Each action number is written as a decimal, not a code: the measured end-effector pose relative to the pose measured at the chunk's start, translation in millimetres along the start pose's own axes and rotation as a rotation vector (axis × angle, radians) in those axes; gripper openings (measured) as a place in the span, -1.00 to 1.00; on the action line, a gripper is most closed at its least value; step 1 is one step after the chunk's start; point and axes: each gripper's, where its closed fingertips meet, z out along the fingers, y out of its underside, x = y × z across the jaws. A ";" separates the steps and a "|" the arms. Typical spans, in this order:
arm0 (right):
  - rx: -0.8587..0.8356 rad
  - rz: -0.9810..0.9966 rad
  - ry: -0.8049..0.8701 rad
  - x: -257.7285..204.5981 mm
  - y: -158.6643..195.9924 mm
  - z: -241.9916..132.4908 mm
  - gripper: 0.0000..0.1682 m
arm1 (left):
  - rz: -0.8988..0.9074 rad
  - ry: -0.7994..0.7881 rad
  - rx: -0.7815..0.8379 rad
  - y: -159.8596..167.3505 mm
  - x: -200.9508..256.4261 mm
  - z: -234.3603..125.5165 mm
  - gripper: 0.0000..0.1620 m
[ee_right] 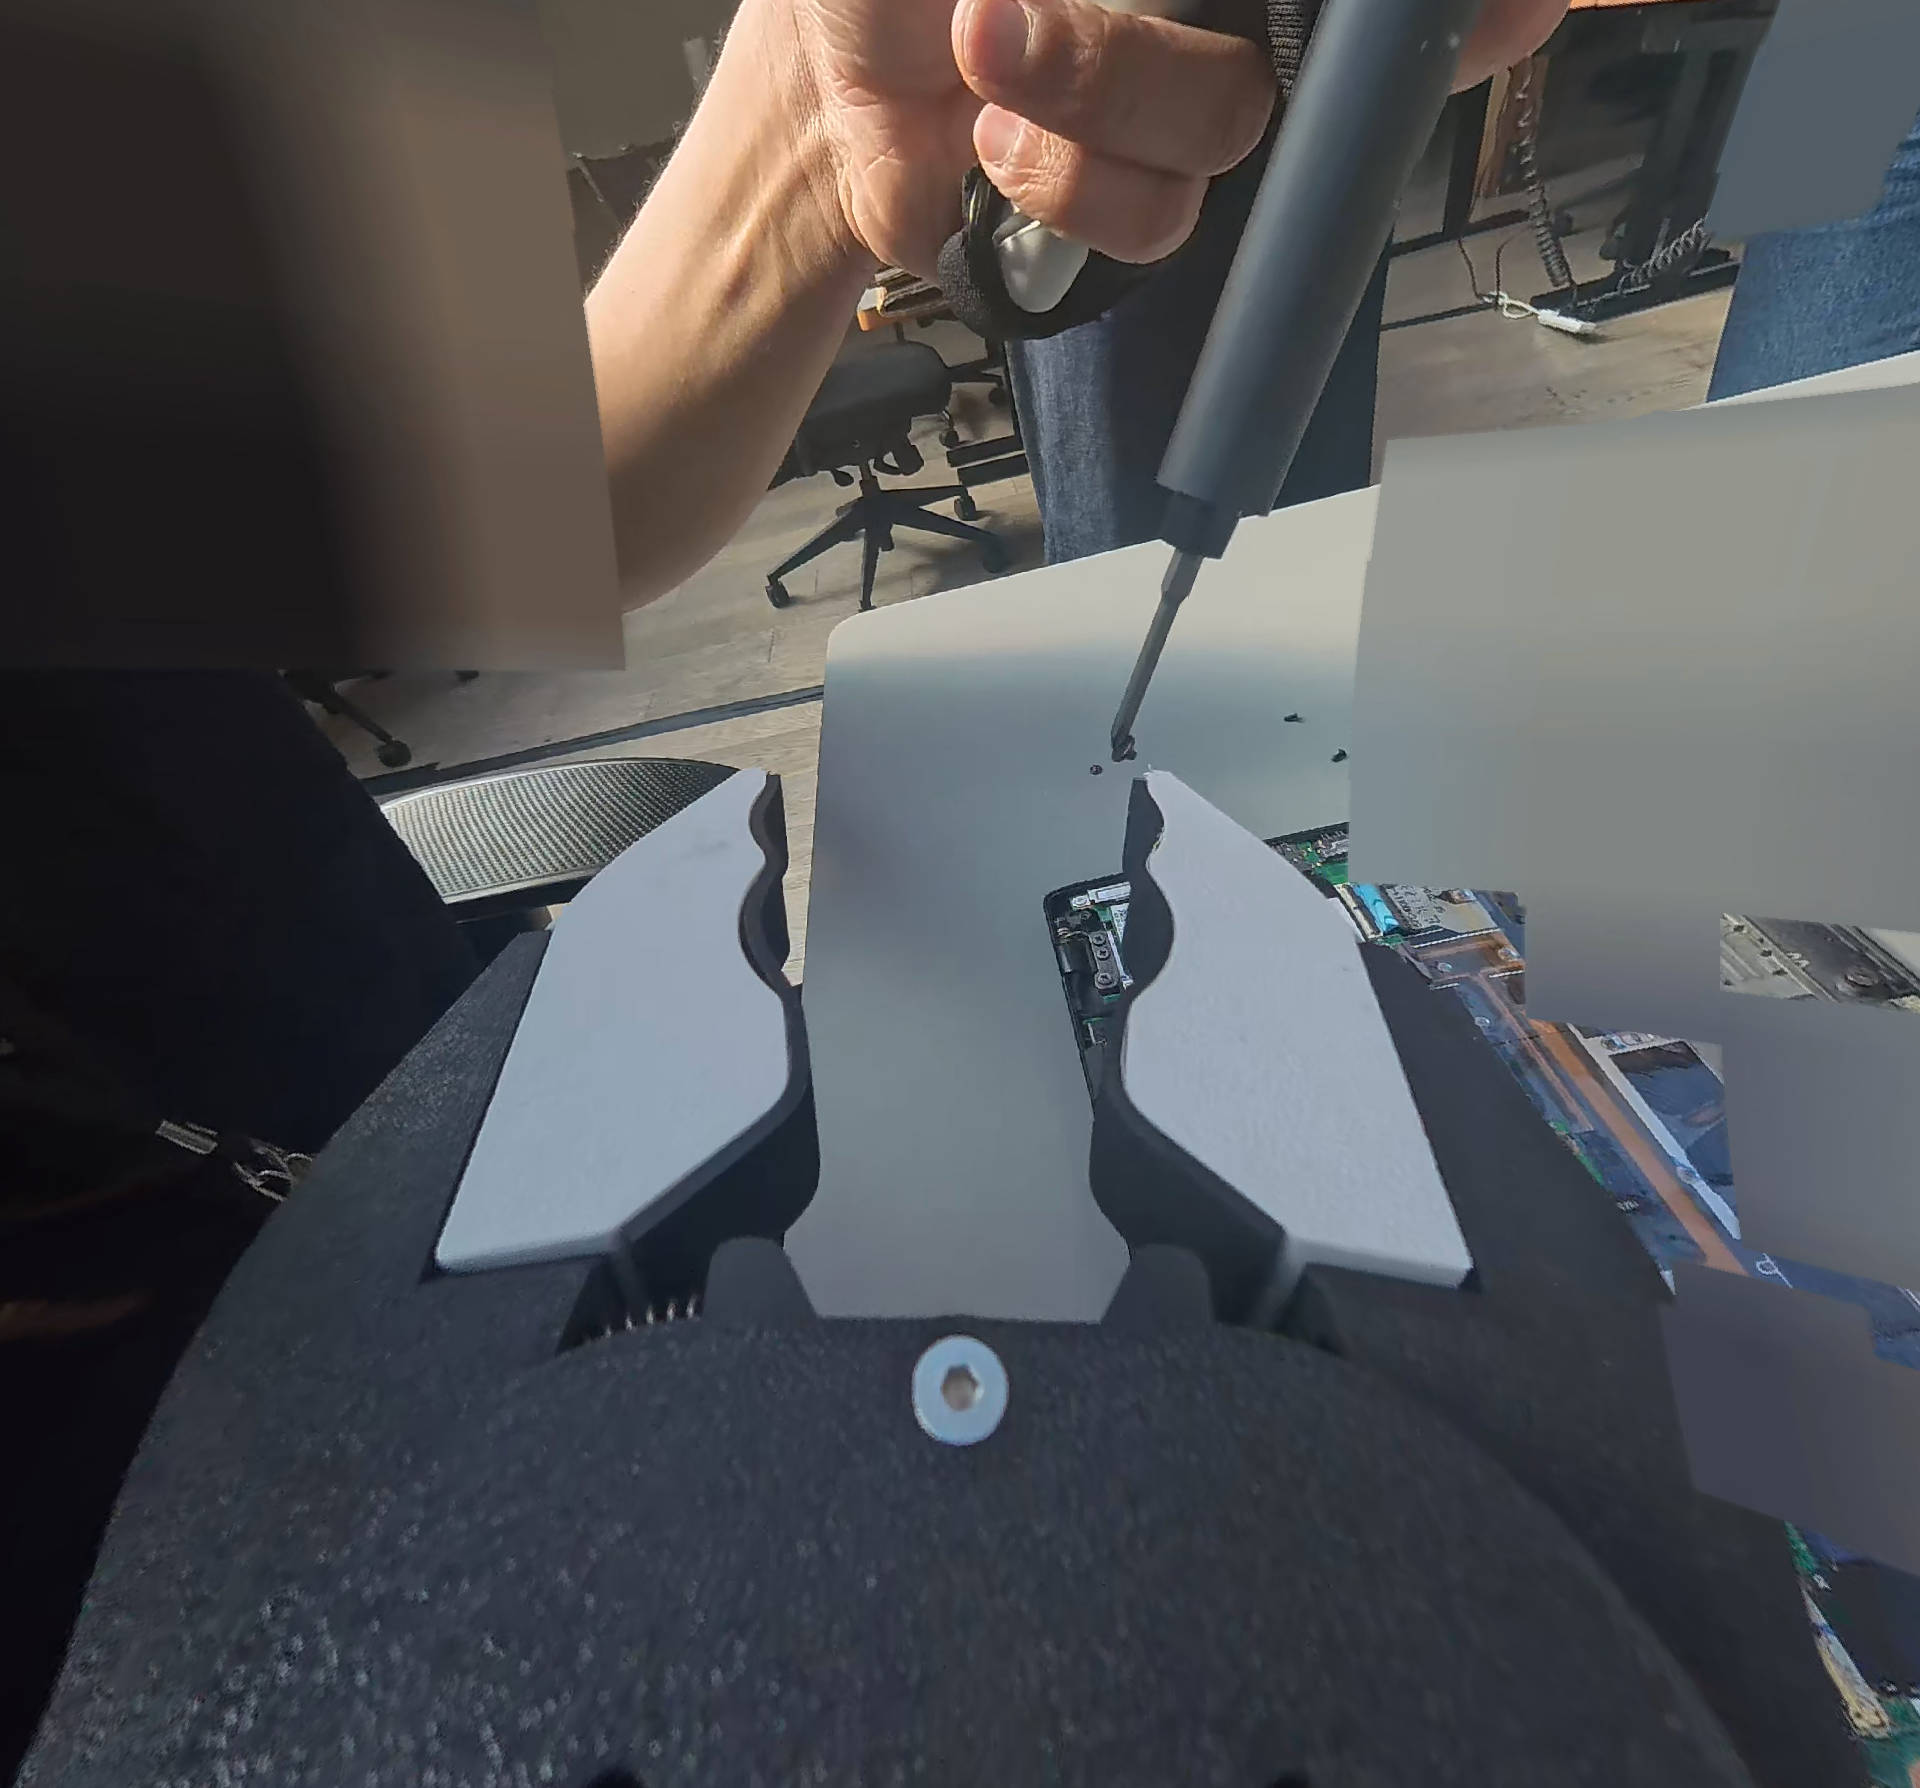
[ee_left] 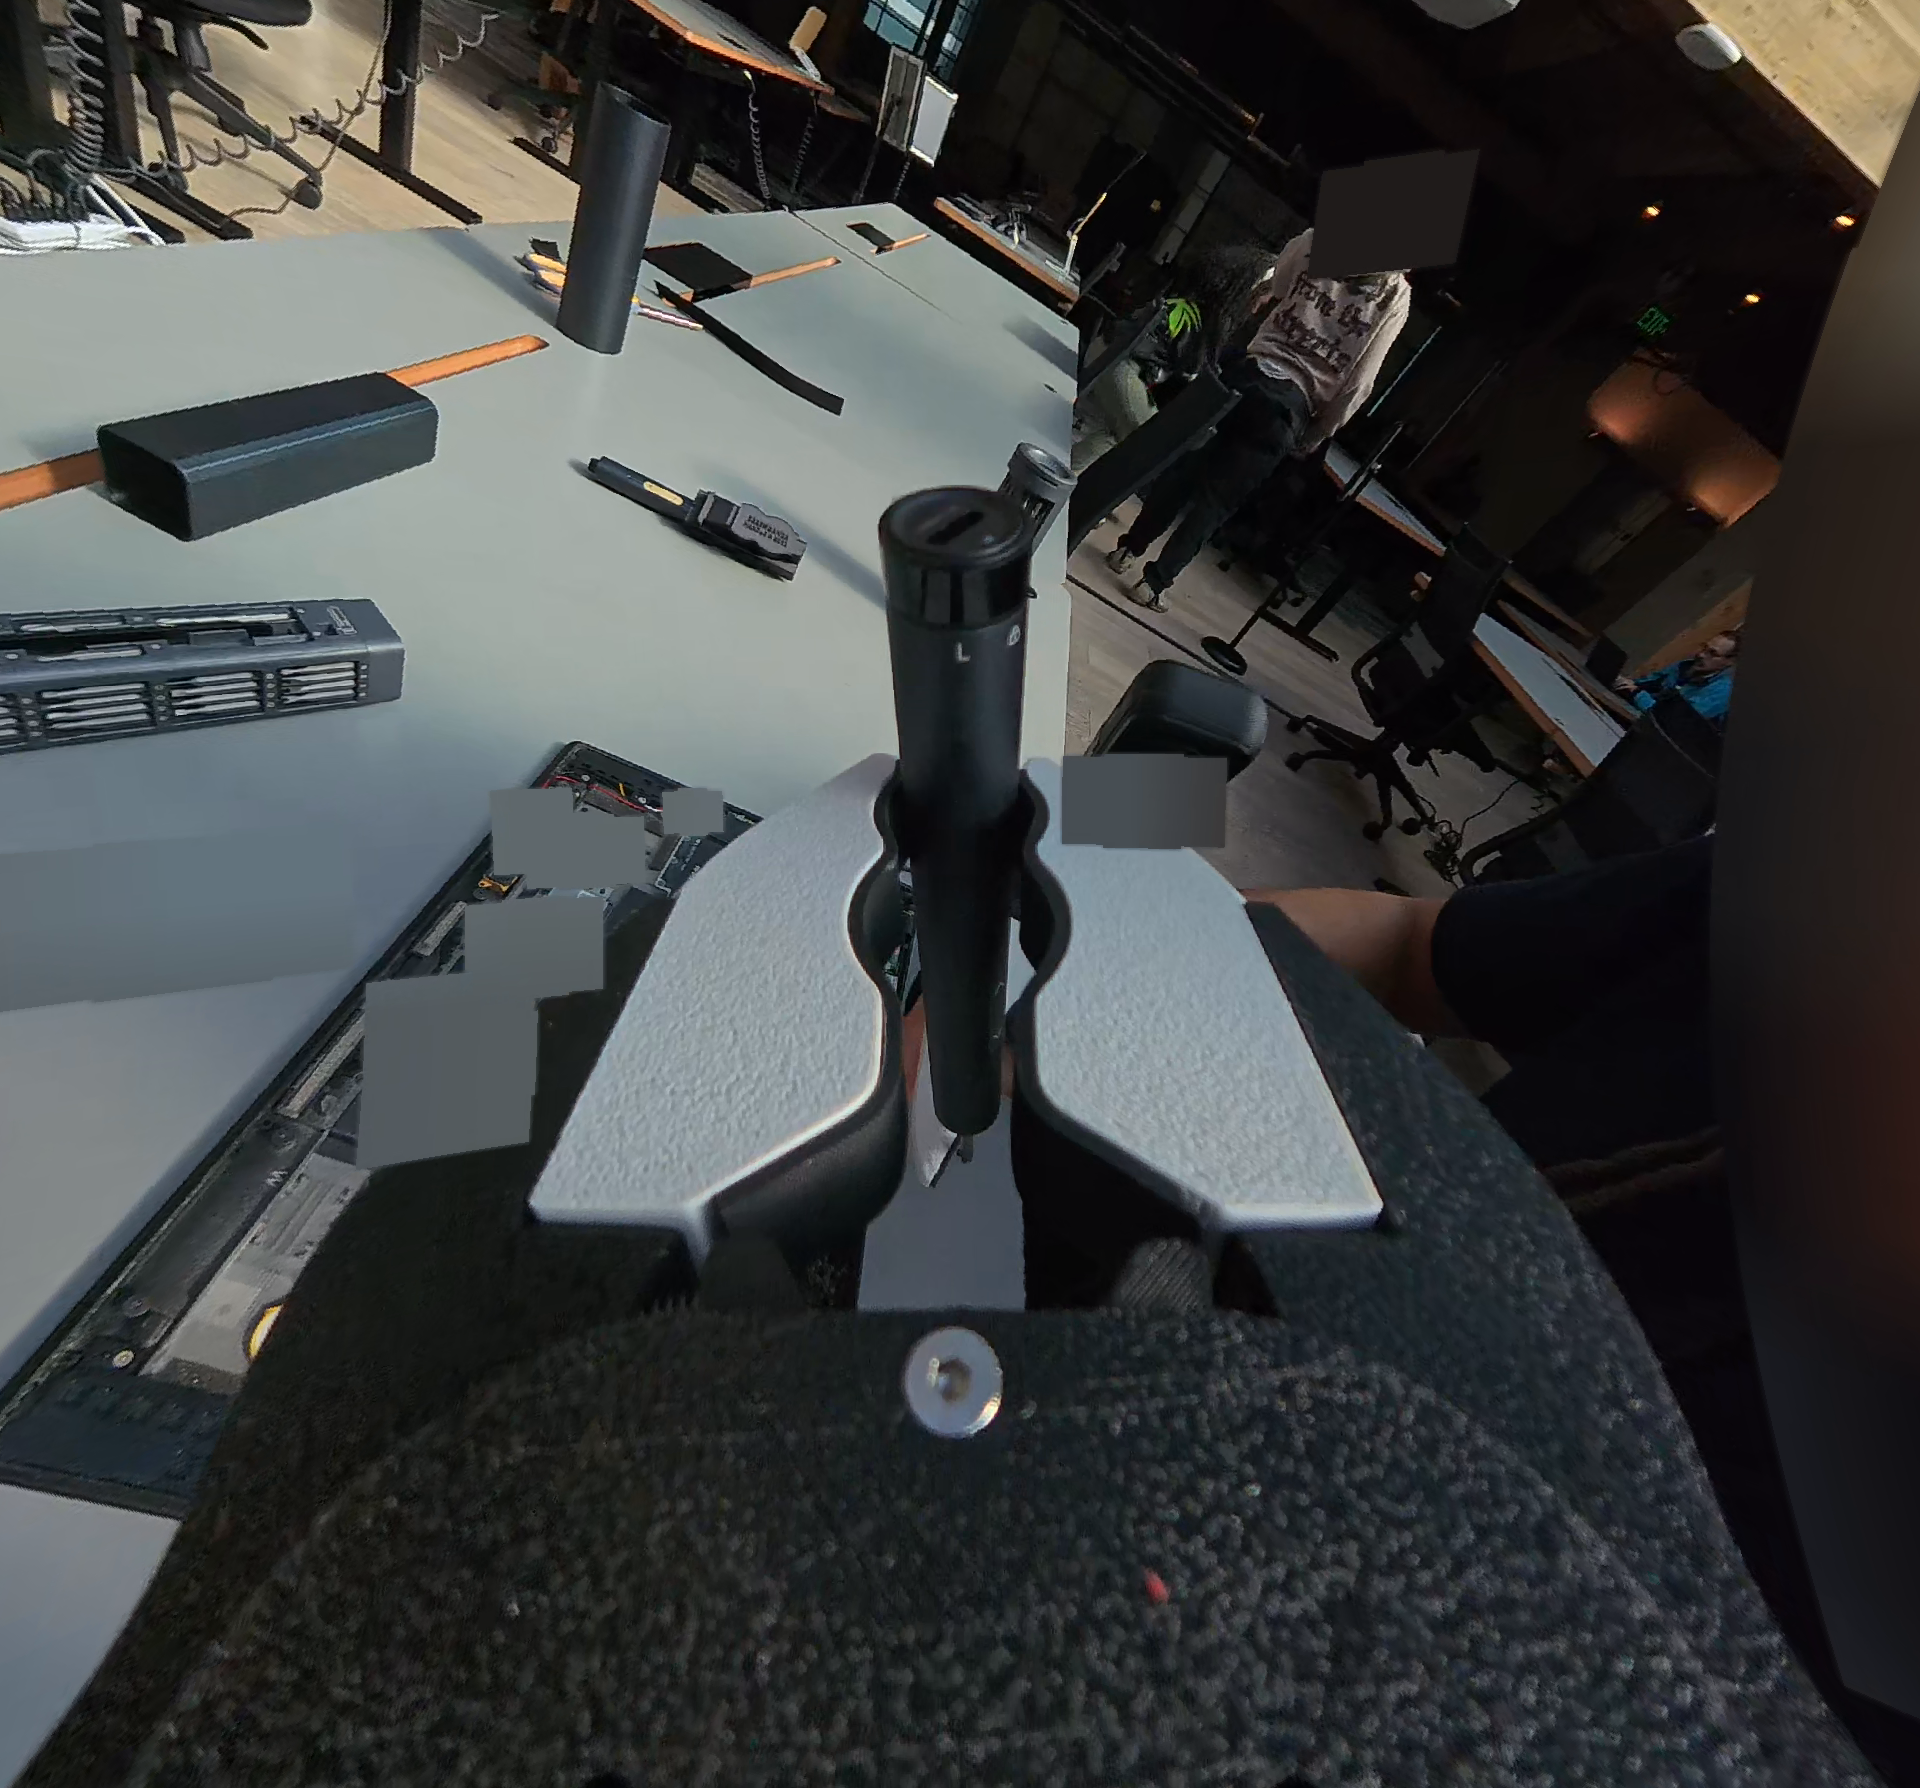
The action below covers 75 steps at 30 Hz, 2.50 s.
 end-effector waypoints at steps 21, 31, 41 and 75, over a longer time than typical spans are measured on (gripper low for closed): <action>0.018 0.035 -0.029 -3.0 -4.0 2.6 -0.26 | 0.004 -0.007 0.009 -1.9 -0.8 0.4 -0.79; 0.031 0.046 -0.032 -3.8 -5.9 3.4 -0.26 | 0.009 -0.007 0.015 -4.3 0.2 1.0 -0.79; 0.048 0.072 -0.039 -2.9 -5.8 1.0 -0.26 | 0.009 -0.008 0.010 -2.7 0.5 2.1 -0.79; -0.021 0.007 0.055 22.8 -37.2 -10.2 -0.26 | 0.265 0.059 -0.184 50.6 20.7 24.2 -0.79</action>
